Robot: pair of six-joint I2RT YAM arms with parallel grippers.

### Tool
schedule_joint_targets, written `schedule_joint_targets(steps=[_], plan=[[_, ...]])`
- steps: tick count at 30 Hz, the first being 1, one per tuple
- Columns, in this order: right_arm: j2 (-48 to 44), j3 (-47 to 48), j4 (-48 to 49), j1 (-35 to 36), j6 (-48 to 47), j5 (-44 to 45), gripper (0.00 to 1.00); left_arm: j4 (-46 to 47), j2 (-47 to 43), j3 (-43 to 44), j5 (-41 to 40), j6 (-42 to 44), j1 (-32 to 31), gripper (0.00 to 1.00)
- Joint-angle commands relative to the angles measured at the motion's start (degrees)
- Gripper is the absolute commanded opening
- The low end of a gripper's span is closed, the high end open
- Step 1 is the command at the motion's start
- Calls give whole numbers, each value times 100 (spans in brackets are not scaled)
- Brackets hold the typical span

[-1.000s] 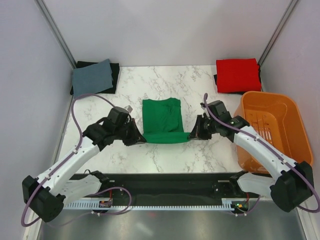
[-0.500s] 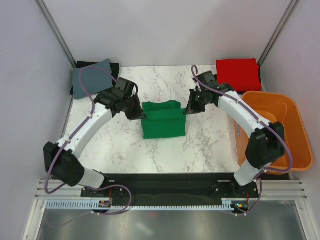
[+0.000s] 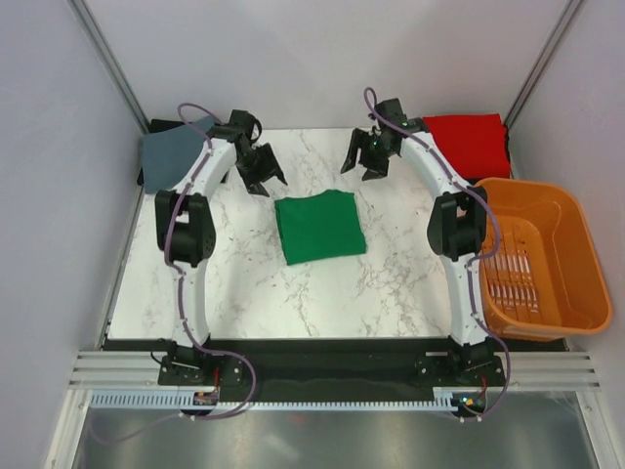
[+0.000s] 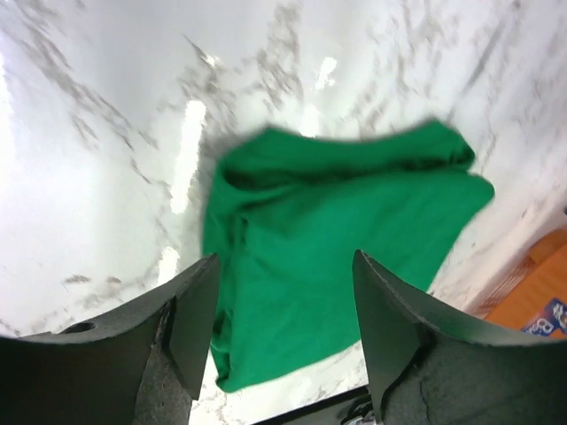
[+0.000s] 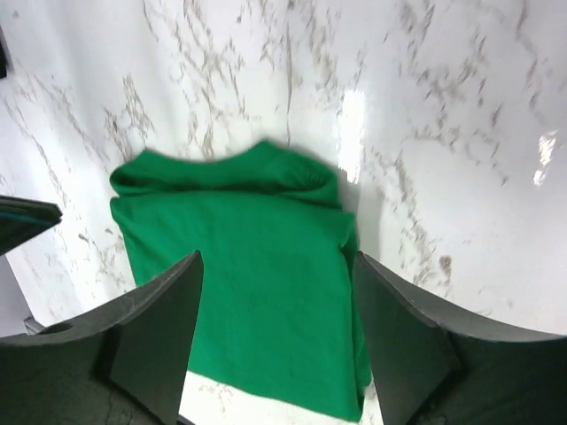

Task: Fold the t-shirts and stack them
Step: Fold the tshirt, then neatly place the folded tshirt to the corner

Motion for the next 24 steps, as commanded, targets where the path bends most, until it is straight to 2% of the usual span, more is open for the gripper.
schedule_joint_targets(steps=[1, 3, 4, 5, 6, 7, 10, 14, 15, 18, 24], plan=[[-111, 568, -332, -80, -32, -235, 77, -900, 52, 851, 326, 217, 153, 69], [-723, -133, -87, -72, -129, -200, 77, -752, -291, 441, 177, 252, 144, 69], [-971, -1068, 315, -72, -147, -165, 77, -716, -467, 255, 150, 287, 144, 69], [-1234, -1582, 528, -80, -138, -147, 77, -672, -860, 44, 141, 314, 144, 70], [-1724, -2083, 756, -80, -103, -156, 77, -593, -1073, -410, 141, 358, 118, 69], [-1947, -2993, 1219, -72, -42, -182, 77, -540, -1275, -676, 106, 454, 101, 69], [-2502, -4289, 1847, -37, 20, -305, 77, -286, -2346, -1827, -60, 630, -75, 68], [-2687, -5136, 2216, 174, -50, -358, 75, 39, -3674, -3347, -140, 674, -277, 67], [-2705, -5286, 2330, 209, -50, -419, 75, 119, -4233, -3942, -140, 666, -278, 66], [-2608, -5691, 2682, 341, -24, -508, 73, 339, -4940, -5024, -350, 666, -269, 66], [-2599, -6219, 3034, 833, 186, -420, 70, 339, -6118, -6205, -350, 639, -269, 64]])
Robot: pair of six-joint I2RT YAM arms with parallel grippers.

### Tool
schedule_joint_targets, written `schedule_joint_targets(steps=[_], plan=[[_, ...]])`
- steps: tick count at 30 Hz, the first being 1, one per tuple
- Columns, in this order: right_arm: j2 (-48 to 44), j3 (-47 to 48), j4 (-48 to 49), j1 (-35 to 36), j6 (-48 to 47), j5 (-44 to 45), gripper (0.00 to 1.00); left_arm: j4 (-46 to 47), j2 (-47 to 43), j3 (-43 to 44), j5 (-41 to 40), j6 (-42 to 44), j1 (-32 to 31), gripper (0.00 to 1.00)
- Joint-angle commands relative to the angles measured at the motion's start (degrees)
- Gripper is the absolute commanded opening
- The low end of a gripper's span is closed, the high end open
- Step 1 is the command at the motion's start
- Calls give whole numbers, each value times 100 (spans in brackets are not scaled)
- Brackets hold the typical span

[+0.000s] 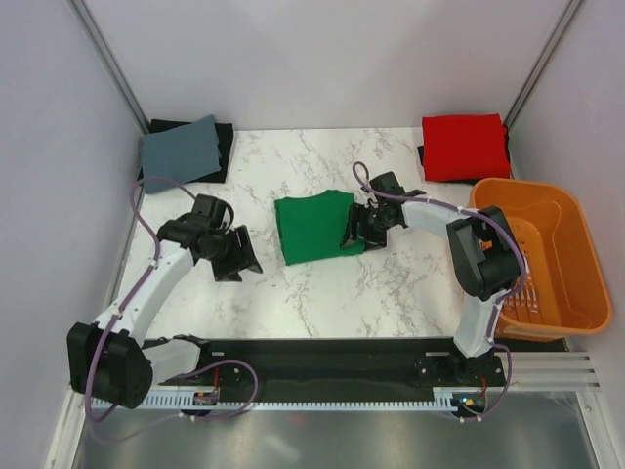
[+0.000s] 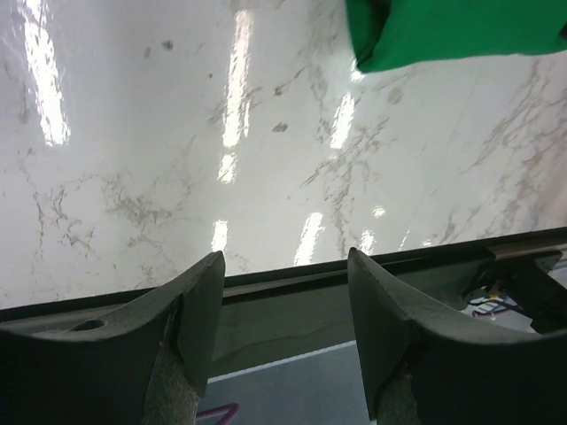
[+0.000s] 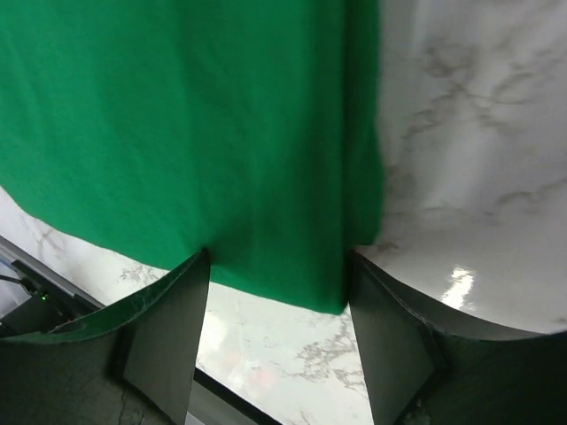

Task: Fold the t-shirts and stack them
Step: Neatly place the folded tshirt to the corner

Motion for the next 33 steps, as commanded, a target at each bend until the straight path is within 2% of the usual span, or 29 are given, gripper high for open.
schedule_joint_targets(steps=[1, 5, 9, 11, 15, 19, 23, 30, 33], plan=[[-49, -346, 545, 368, 130, 118, 70, 208, -576, -390, -152, 217, 9, 64], [-224, -566, 668, 868, 368, 136, 70, 103, -1217, -541, -345, 270, 9, 64], [-584, -672, 669, 940, 473, -13, 71, -3, -1604, -532, -538, 454, 18, 64], [-664, -497, 467, 940, 220, -22, 73, -12, -1676, -541, -583, 464, 18, 65], [-655, 188, -341, 756, -256, 302, 82, 164, -1799, -698, -197, 499, 18, 65], [-585, 479, -395, 264, -370, 172, 89, 427, -1965, -822, -91, 437, 18, 65], [-85, 1066, -404, -325, -519, -83, 88, 560, -1984, -918, -126, 367, 18, 64], [1136, 2209, -378, -563, -616, -312, 79, 568, -1914, -927, -117, 376, 18, 64], [1524, 2316, -193, -572, -520, -488, 75, 560, -1913, -936, -135, 367, 26, 64]])
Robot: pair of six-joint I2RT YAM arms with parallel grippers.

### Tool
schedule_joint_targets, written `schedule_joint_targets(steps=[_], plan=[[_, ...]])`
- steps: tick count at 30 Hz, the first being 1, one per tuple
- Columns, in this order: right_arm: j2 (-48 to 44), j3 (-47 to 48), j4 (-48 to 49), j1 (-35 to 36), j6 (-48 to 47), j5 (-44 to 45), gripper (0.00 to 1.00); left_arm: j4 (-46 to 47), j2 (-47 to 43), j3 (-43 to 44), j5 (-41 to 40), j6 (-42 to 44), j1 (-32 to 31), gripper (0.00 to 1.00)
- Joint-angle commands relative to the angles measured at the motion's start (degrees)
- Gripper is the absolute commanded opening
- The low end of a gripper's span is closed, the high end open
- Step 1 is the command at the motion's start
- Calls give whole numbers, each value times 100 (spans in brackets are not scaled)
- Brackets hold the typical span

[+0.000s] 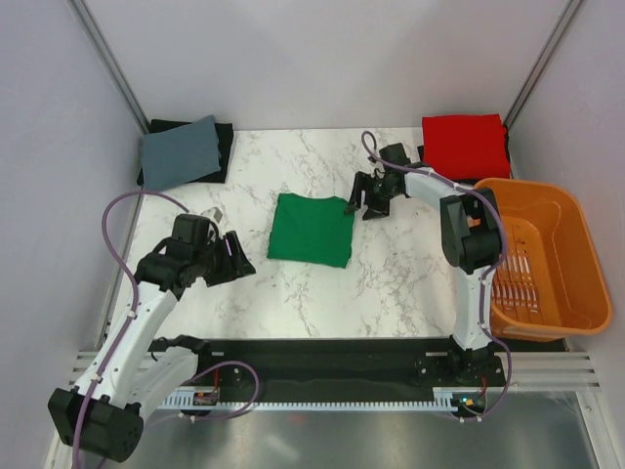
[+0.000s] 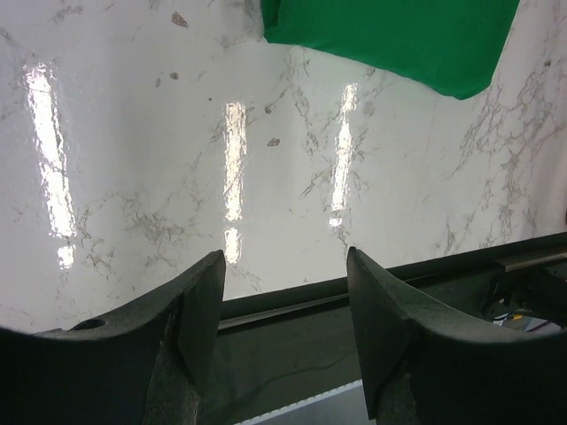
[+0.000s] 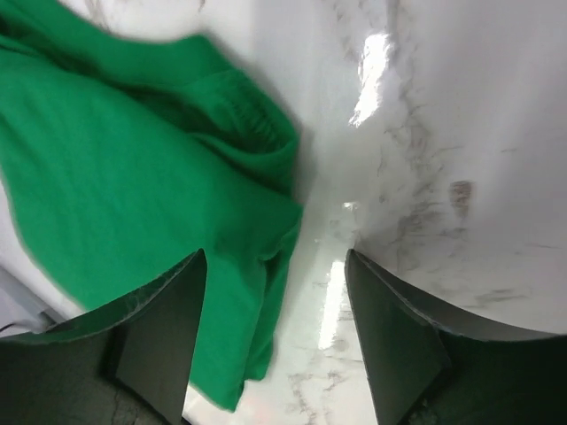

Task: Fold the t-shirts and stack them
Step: Neatly place the folded tshirt to the corner

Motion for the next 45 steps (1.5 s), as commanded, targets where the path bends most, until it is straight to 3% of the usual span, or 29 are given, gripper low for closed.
schedule_joint_targets(steps=[1, 9, 12, 15, 16, 17, 21, 26, 32, 41, 45], plan=[[392, 199, 146, 51, -15, -311, 73, 177, 1, -1, 101, 124, 24, 64], [797, -477, 1164, 156, 82, -969, 59, 186, -25, -18, 66, 106, 33, 63], [824, -837, 1656, 201, 134, -1093, 45, 177, -25, -18, 58, 89, 33, 63], [815, -1145, 2333, 209, 301, -1523, 19, 177, -34, -27, 49, 89, 33, 63], [789, -1181, 2448, 209, 328, -1741, 5, 177, -60, -18, 57, 89, 42, 63], [780, -1199, 2632, 209, 345, -1883, 0, 168, -69, -9, 66, 106, 50, 62], [455, -1068, 2530, 209, 337, -2035, 0, 325, -560, 96, 75, 177, 51, 61], [-151, -68, 572, 174, -743, -447, 0, 625, -992, -71, -12, 151, 51, 63], [-512, 1022, -783, -10, -1639, 786, 0, 599, -1264, -88, -302, 72, 51, 62], [-767, 1876, -1321, -362, -2369, 2667, 0, 590, -1335, -106, -452, 27, 51, 62], [-864, 2158, -1348, -432, -2888, 3081, 0, 564, -1414, -123, -557, -16, 51, 62]])
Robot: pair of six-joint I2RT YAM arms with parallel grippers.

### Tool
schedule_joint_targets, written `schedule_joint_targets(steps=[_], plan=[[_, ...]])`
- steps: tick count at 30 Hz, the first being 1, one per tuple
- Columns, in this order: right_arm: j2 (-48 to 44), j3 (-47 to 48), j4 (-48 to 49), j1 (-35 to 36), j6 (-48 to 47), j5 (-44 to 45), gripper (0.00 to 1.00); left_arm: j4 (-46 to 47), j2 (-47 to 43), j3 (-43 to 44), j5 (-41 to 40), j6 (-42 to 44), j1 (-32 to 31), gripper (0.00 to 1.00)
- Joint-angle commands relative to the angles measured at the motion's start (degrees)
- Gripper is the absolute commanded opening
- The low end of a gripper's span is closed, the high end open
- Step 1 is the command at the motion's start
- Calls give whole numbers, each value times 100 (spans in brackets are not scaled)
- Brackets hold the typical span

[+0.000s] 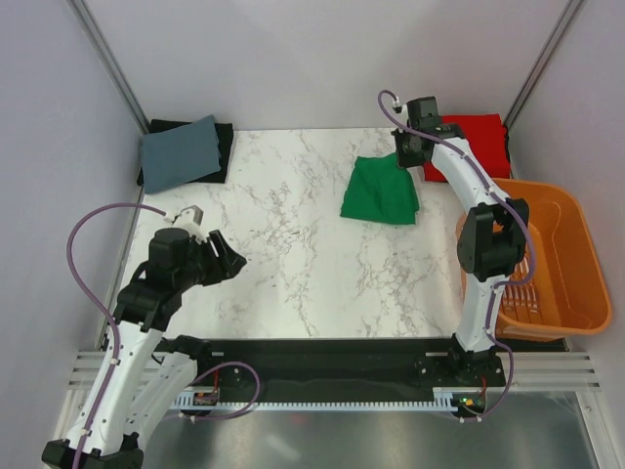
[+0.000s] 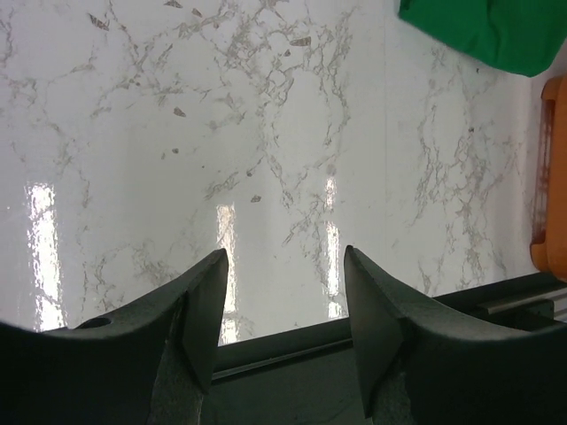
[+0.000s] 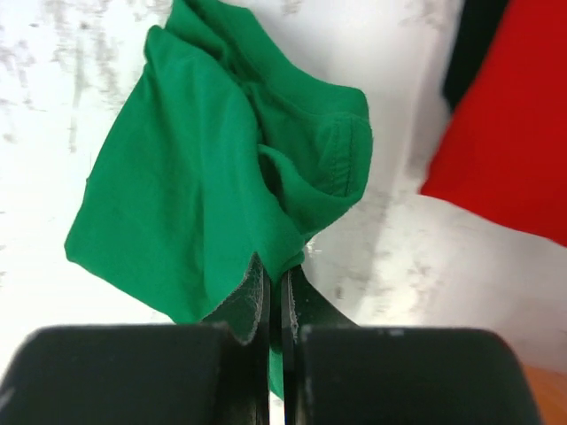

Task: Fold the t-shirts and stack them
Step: Neatly place the folded tshirt to the corner

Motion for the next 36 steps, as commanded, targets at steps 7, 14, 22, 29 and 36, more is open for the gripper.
schedule_joint_targets(steps=[7, 14, 22, 29, 36], plan=[[-587, 884, -152, -252, -1118, 866, 0, 131, -118, -25, -316, -73, 24, 62], [-509, 1928, -284, -603, -1215, 629, 0, 96, -92, -16, -404, -100, 24, 61], [-464, 2317, -328, -779, -1277, 515, 0, 26, -21, -8, -527, -162, 24, 60], [-613, 2458, -319, -1069, -1137, 137, 0, -10, 75, 10, -597, -197, 24, 59], [-615, 2475, -240, -1403, -1198, -364, 0, -27, 146, 19, -623, -205, 24, 59]])
